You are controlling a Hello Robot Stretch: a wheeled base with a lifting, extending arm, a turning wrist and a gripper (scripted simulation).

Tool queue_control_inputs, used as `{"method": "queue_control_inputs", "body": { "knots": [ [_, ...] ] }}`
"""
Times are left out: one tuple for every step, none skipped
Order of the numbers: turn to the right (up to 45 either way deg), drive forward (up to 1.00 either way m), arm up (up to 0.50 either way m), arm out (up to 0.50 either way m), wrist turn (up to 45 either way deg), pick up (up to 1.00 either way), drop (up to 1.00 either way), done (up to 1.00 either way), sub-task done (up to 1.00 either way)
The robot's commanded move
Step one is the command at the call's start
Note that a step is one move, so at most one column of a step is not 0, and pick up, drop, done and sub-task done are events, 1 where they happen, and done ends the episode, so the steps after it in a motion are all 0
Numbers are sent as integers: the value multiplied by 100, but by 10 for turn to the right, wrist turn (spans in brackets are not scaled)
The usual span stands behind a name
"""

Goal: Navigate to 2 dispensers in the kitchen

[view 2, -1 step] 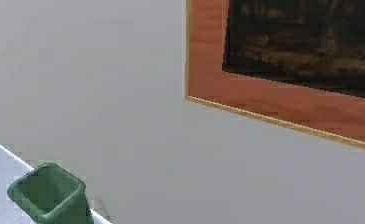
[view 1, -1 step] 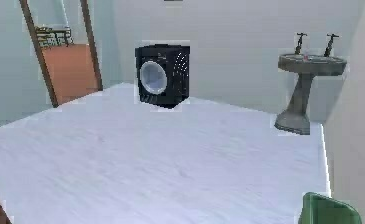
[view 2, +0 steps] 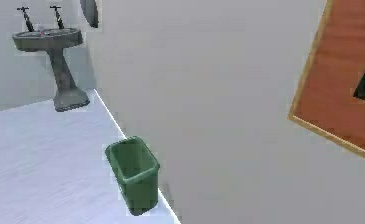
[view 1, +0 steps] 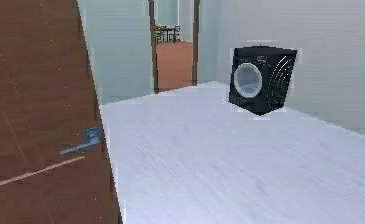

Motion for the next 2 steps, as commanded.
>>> {"method": "queue_control_inputs", "body": {
  "knots": [
    [0, 90, 0, 0, 0, 0, 0, 0, 0],
    [0, 100, 0, 0, 0, 0, 0, 0, 0]
  ]
}}
